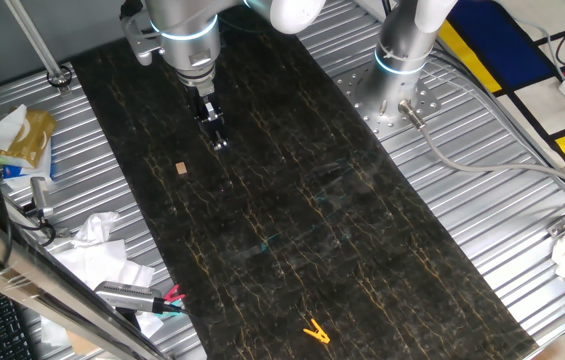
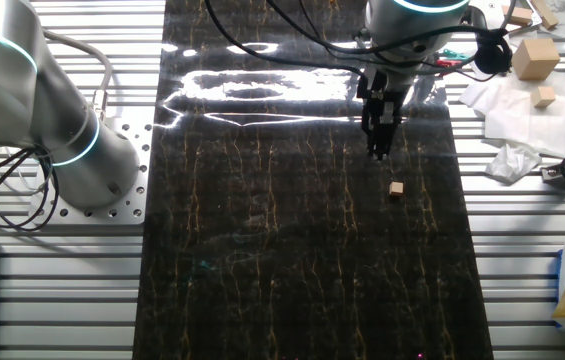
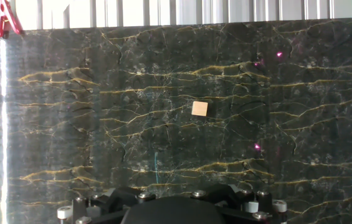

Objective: Use the gripper to push the small block from left to right

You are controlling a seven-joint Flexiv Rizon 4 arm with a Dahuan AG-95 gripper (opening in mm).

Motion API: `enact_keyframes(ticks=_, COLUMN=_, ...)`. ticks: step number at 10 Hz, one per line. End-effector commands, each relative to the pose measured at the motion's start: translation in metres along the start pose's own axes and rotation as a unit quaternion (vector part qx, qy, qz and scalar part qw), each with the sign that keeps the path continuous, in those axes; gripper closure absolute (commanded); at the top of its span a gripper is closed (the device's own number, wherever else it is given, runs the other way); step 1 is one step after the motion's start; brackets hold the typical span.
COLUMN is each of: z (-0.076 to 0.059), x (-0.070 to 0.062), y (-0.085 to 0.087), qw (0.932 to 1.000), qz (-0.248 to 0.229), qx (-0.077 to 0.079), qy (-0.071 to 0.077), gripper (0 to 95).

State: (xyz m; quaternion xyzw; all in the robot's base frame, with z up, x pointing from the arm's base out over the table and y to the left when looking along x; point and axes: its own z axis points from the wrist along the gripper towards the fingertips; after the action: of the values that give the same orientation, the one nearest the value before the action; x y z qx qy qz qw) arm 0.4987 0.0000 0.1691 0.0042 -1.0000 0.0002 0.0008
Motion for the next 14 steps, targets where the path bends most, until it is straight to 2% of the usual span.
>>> enact_keyframes(ticks=1, z=0.0012, x=0.0057, y=-0.0023, qw=0.997, qz=-0.076, qx=0.006, qy=-0.013, gripper=19.0)
enact_keyframes(ticks=9, z=0.0004, x=0.0069, y=-0.0021, qw=0.9967, qz=-0.079, qx=0.008, qy=-0.017, gripper=19.0)
enact_keyframes(ticks=14, z=0.0003, x=0.0061, y=-0.0021, qw=0.9968, qz=-0.074, qx=0.007, qy=-0.031, gripper=19.0)
